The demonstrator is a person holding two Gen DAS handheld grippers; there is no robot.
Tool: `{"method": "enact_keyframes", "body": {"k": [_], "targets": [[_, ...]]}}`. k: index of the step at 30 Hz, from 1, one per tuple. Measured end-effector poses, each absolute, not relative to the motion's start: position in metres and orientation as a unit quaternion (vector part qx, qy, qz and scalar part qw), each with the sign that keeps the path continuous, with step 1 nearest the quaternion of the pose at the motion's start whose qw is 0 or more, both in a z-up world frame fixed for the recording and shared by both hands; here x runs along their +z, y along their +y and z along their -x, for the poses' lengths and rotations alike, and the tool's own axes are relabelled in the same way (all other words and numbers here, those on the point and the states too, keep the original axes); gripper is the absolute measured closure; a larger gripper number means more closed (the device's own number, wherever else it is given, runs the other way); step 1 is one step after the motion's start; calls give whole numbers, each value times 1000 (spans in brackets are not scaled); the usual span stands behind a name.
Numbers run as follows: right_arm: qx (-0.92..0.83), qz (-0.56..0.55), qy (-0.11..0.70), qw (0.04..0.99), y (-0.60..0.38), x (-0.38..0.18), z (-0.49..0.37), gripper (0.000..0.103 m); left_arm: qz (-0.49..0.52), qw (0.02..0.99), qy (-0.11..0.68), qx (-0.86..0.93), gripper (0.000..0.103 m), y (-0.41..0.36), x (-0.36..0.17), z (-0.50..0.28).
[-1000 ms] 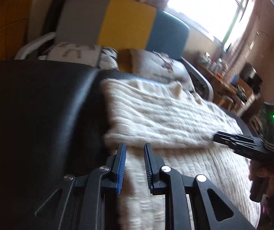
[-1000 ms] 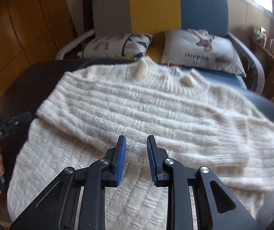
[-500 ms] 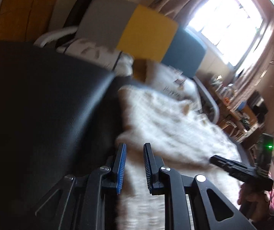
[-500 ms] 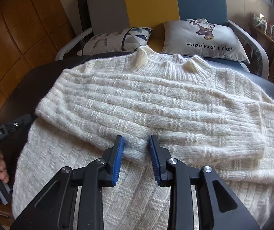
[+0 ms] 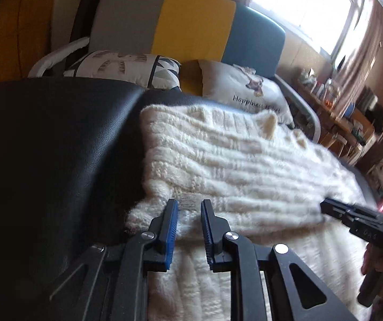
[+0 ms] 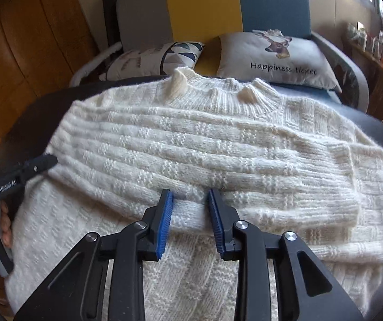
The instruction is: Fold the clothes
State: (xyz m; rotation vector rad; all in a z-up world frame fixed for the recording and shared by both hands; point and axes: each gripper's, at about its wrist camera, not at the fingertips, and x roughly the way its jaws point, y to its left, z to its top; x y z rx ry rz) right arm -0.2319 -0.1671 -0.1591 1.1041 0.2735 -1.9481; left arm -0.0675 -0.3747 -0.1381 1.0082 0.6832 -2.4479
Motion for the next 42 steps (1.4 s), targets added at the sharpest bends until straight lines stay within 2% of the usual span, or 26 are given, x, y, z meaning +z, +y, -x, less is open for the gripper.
{"method": "enact_keyframes", "body": {"k": [4,8,12,17,21,26,34,42], "targets": [[-791,-422,103,430,-160,-133,244,72,-326,185,249,-893,84,-382,-117,81],[-806,-418,84,410,-144,-120,272,72,-348,196,216,-891,84,-396,-115,115],[-814,-440,59,375,-129,-133,310,72,-405,221,209,-862,84,-415,-144,139],[-800,-472,36,368,-116,-155,334,72,-384,209,211,-874,84,-411,-139,130],[-806,-451,62,378,-112,-141,328,72,-355,208,197,-890,83,-408,-124,127],[-803,-472,84,353,-115,-153,344,72,-422,225,178,-860,83,-416,-147,153],[-814,-446,88,362,-111,-134,331,72,-379,221,179,-881,83,-402,-129,136],[-806,-408,127,409,-165,-110,315,67,-381,157,118,-903,83,-362,-110,182]]}}
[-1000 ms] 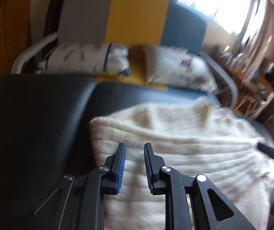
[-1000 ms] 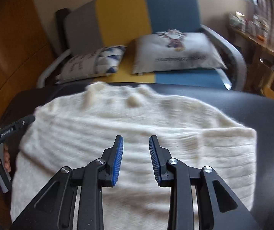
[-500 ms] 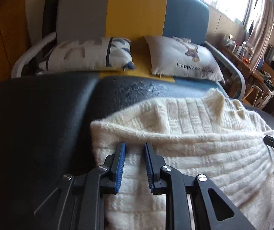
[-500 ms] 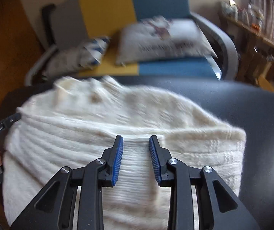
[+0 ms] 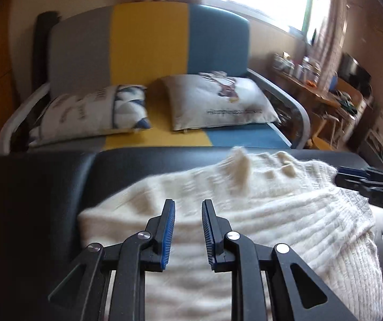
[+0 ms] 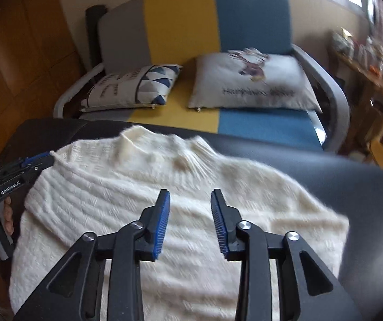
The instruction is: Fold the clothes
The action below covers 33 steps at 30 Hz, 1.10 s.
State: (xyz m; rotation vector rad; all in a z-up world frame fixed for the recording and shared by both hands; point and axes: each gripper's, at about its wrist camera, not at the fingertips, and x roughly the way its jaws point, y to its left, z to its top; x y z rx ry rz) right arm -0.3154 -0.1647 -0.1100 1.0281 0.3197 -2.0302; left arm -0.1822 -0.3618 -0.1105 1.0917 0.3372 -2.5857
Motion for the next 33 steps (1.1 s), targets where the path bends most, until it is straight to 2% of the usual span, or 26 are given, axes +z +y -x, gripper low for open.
{"method": "enact_keyframes", "body": {"k": [5,9,12,19,23,27,31,33], "targets": [[-793,-430,171,397,-197,-135,329,67,-419,125,108,-893,83,-357,-127,233],[-789,-444,162,393,-200,-152,347,67,-431,99,111,-890,83,-356,-136,260],[-797,-457,156,363,-198,-165,365,70,-470,127,133,-864,81,-366,-160,276],[-813,-436,134,362,-185,-161,359,70,-414,136,194,-879,81,-374,-152,253],[-783,-416,142,441,-200,-146,346,70,-414,140,169,-884,81,-374,-144,258],[-761,-430,140,464,-224,-152,357,70,-432,142,160,-876,81,-375,-147,277],[-775,-444,123,433,-232,-165,378,70,-440,149,134,-875,81,-368,-159,281],[-782,-452,65,425,-219,-169,387,73,-432,150,128,-880,81,-367,-160,276]]}}
